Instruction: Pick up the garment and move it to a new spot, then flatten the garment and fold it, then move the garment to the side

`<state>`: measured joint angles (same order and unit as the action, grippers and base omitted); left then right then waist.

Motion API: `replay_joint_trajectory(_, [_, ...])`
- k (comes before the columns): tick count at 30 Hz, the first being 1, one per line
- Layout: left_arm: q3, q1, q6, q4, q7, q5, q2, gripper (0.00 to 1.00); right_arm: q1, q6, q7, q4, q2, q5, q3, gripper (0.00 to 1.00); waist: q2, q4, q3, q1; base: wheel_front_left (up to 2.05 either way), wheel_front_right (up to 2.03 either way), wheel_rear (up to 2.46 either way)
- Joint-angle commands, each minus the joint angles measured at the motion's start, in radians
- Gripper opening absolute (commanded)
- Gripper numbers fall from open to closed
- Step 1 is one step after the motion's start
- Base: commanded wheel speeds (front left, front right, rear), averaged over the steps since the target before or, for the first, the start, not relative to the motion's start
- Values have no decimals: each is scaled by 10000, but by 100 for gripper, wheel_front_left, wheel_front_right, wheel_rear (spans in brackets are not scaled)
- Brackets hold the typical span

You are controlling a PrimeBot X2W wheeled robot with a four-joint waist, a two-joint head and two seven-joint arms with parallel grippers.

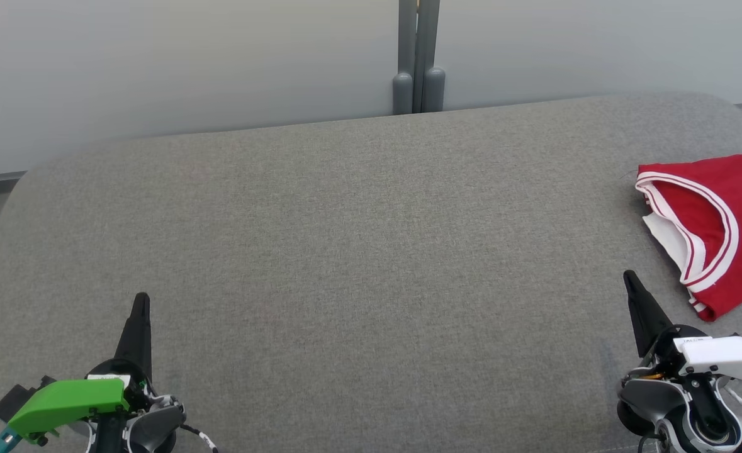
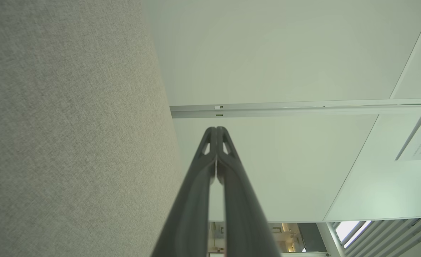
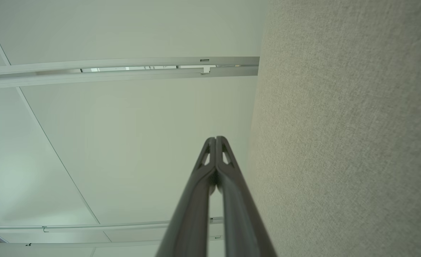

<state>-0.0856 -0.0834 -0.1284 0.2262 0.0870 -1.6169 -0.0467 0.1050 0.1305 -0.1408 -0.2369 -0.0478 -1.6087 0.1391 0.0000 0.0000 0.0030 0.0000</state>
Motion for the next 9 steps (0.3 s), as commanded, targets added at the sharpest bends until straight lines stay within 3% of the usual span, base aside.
replay_joint_trajectory(1, [-21,-131,-51,-40,20,-16,-67,0,-118,4,-45,43,-46,-52,20,0,0,0,0,0,0,0,0])
replay_joint_trajectory(9, [-21,-131,-50,-40,20,-16,-67,0,-118,4,-45,43,-46,-52,20,0,0,0,0,0,0,0,0])
